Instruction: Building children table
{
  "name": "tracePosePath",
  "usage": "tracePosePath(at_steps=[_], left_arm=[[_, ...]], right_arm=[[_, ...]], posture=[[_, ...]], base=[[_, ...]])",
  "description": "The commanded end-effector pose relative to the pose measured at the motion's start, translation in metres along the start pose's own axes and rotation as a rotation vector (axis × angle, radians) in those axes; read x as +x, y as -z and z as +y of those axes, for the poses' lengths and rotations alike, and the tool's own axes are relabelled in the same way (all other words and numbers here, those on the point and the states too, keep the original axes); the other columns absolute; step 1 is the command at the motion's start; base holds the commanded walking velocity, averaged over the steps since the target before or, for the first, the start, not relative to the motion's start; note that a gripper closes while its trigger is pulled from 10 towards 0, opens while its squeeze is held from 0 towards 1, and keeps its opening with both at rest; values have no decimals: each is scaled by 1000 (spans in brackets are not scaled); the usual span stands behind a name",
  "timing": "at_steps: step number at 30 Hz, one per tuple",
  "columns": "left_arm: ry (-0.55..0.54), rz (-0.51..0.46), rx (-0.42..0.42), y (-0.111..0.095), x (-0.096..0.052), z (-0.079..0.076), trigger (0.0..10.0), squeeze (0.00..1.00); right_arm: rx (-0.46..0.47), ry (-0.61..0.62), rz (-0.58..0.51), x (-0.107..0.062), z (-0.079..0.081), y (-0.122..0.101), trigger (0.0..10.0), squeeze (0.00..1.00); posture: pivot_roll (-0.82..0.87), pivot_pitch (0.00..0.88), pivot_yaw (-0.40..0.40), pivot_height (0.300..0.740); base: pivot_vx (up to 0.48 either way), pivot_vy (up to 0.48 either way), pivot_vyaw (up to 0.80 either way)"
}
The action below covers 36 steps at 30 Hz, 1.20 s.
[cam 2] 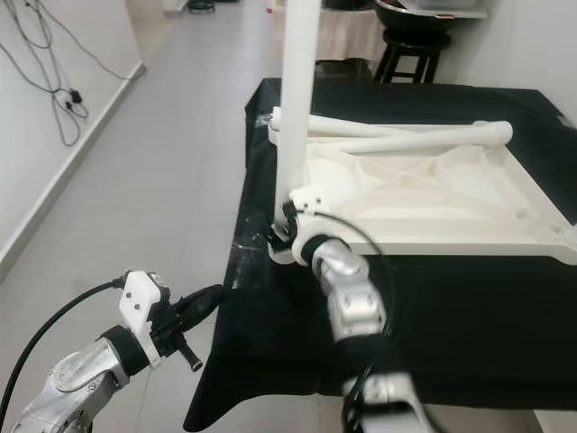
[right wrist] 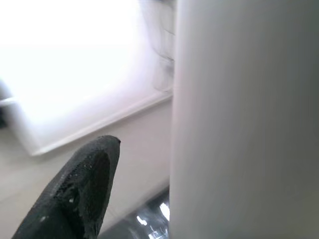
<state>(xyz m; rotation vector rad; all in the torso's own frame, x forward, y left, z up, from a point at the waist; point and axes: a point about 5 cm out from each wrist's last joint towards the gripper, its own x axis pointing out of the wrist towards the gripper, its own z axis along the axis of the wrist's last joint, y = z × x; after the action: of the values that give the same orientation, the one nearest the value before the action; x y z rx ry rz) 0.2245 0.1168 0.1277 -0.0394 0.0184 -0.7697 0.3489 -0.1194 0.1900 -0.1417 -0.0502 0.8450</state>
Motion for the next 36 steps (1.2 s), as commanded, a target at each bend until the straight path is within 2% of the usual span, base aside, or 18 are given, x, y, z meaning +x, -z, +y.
tracePosePath(at_steps=[1,6,8,9,13,15,22,28,30,31,32,34,35,36], left_arm=[[6,7,-18,2,0,-1,10000,0],[1,4,-16,2,0,-1,10000,0],[-1,4,-15,2,0,-1,10000,0],[-1,4,-13,1,0,-2,10000,0],[-1,4,-12,1,0,-2,10000,0],[-1,4,-11,1,0,-3,10000,0],[-1,2,-12,1,0,-3,10000,0],[3,4,-16,1,0,-2,10000,0],[2,6,-14,0,0,0,10000,0],[2,6,-14,0,0,0,10000,0],[-1,6,-13,0,-1,1,10000,0],[-1,6,-13,0,-1,1,10000,0],[-4,7,-11,-1,-2,2,10000,0],[-4,8,-9,-1,-3,4,10000,0]], right_arm=[[8,-135,0,4,7,5,10000,0],[41,-204,13,10,-11,-1,10000,0],[53,-220,16,11,-13,-1,10000,0],[59,-233,34,12,-16,0,0,0],[63,-250,43,12,-18,1,0,0],[69,-259,51,10,-24,1,0,0],[73,-205,39,5,-32,5,0,0],[45,-105,54,-15,-37,20,0,0],[-18,39,90,-23,-36,29,0,0],[-18,39,90,-23,-36,29,0,0],[-12,171,115,-25,-35,35,0,0],[-12,171,115,-25,-35,35,0,0],[6,404,169,-30,-31,44,0,0],[66,528,190,-33,-11,51,0,0]], posture=[[37,92,-12,740],[51,96,-16,740],[51,96,-16,740],[54,99,-18,740],[54,99,-18,740],[56,104,-20,740],[54,105,-21,740],[46,103,-14,740],[41,107,-17,740],[41,107,-17,740],[36,113,-12,740],[36,113,-12,740],[31,123,-10,740],[33,125,-12,740]], base=[[0,0,0],[0,0,0],[0,0,0],[0,0,0],[0,0,0],[0,0,0],[0,0,0],[0,0,0],[0,0,0],[0,0,0],[0,0,0],[0,0,0],[0,0,0],[0,0,0]])
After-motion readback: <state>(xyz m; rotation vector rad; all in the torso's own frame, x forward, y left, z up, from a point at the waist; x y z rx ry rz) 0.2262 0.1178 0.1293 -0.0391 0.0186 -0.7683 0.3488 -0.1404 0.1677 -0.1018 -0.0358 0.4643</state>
